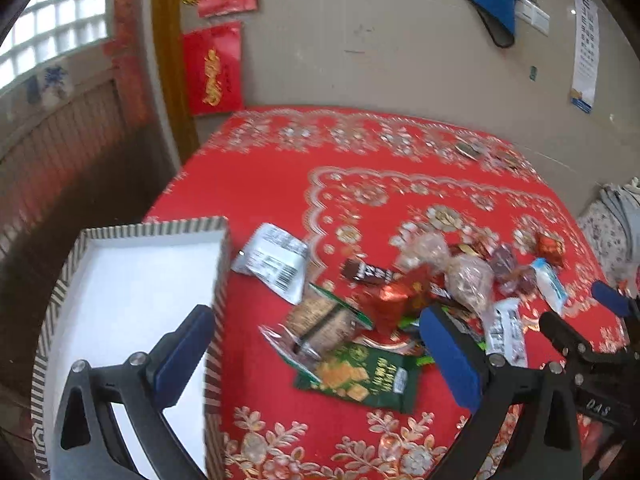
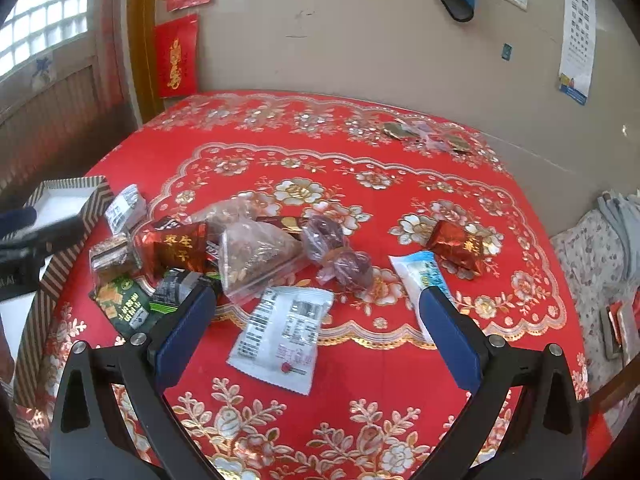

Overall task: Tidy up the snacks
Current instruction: 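Move both tools toward the snack pile on the tablecloth, then grasp the clear cookie pack with the left gripper while the right grasps the white bread pack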

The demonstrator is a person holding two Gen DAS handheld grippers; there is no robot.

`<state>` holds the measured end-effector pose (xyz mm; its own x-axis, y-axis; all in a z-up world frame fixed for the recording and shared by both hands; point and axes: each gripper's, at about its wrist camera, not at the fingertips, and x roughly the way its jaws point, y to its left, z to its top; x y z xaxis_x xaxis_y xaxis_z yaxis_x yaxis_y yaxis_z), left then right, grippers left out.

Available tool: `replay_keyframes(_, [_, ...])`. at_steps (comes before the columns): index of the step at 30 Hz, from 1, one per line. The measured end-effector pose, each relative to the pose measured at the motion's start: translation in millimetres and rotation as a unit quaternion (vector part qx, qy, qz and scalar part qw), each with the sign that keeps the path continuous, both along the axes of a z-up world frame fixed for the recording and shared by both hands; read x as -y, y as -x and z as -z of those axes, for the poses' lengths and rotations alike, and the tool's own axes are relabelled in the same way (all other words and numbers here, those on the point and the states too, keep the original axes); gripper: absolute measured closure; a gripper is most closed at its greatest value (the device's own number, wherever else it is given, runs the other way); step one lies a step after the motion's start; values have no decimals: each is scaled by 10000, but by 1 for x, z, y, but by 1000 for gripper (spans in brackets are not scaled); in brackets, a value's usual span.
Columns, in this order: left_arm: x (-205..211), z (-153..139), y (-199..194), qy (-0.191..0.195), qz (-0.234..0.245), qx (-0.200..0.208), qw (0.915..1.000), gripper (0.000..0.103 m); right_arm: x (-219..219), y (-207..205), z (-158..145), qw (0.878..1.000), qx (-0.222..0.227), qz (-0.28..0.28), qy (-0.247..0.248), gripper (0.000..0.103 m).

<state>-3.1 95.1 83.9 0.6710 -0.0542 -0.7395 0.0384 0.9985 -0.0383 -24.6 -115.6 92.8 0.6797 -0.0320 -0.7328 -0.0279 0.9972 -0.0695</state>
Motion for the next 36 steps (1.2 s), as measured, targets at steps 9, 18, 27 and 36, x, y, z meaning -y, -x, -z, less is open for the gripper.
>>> replay_keyframes(9, [-7,5,-16,390,97,-392,9984,0,7,5,5,9999,-80,-50,-137,0])
replay_keyframes(18, [8,24,-33,-10,1107,-833,9903,0,17,6,13,9995,-216,-28,-246,0])
replay_keyframes(27, [2,45,-46,85,1322,-1220,9836,0,26,-1,17,9977,-343,21,-578,0])
replay_keyframes(36, [6,56,-53,-80,1603,-1382,9773,0,35,-4,22,9966,-492,179,-641,0])
